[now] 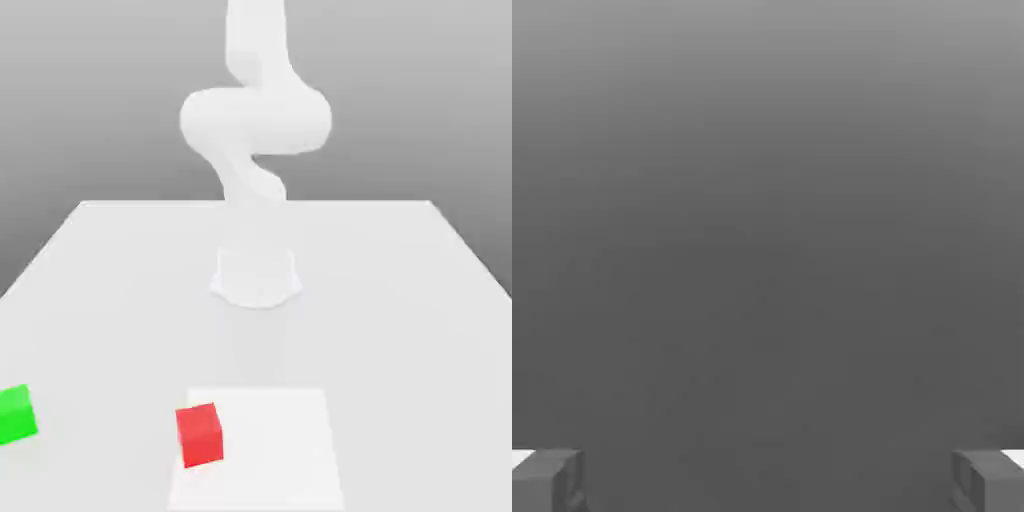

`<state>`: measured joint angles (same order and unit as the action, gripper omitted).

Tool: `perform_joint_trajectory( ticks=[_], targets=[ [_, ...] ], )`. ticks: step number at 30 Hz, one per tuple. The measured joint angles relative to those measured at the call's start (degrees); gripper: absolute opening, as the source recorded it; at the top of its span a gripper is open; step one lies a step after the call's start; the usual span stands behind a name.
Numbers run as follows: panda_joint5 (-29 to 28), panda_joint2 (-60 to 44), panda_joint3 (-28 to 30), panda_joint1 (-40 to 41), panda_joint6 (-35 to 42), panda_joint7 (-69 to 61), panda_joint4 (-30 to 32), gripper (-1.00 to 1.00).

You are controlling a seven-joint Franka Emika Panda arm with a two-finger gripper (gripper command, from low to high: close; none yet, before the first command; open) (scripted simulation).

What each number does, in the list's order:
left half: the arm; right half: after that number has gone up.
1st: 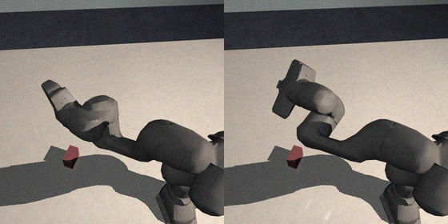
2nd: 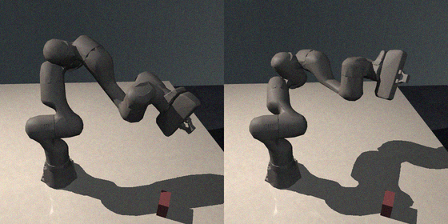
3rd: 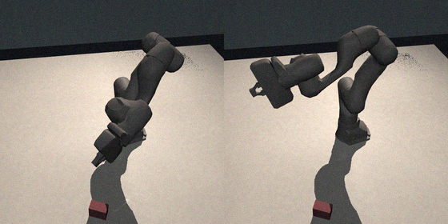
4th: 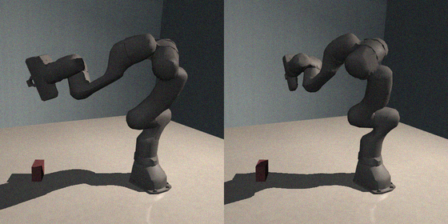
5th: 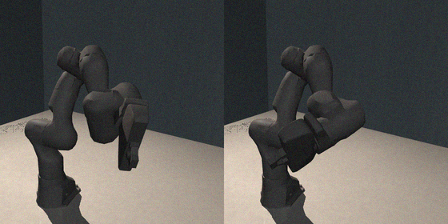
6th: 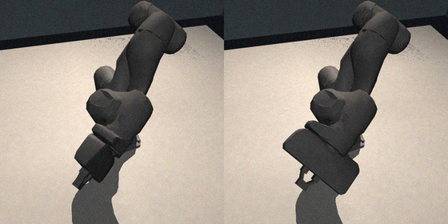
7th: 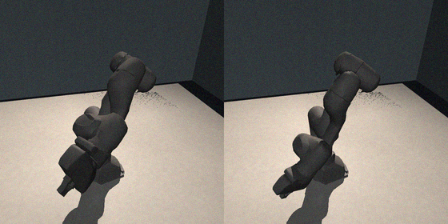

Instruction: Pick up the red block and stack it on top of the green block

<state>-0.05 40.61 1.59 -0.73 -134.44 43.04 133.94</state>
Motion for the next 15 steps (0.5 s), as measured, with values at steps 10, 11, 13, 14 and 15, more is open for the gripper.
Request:
perform_joint_trajectory(
  ticks=[10,11,13,14,15],
  targets=[
    [0.9,-21.1,6.0,-2.1,-10.7,-12.1,8.7,0.00],
    [1.1,-23.2,6.5,-2.2,-11.8,-13.4,9.6,0.00],
    [1.5,-27.3,7.4,-2.3,-13.9,-15.9,11.3,0.00],
    [1.7,-29.4,7.8,-2.3,-15.0,-17.2,12.1,0.00],
    [1.9,-31.5,8.1,-2.3,-16.0,-18.5,13.0,0.00]
  ],
)
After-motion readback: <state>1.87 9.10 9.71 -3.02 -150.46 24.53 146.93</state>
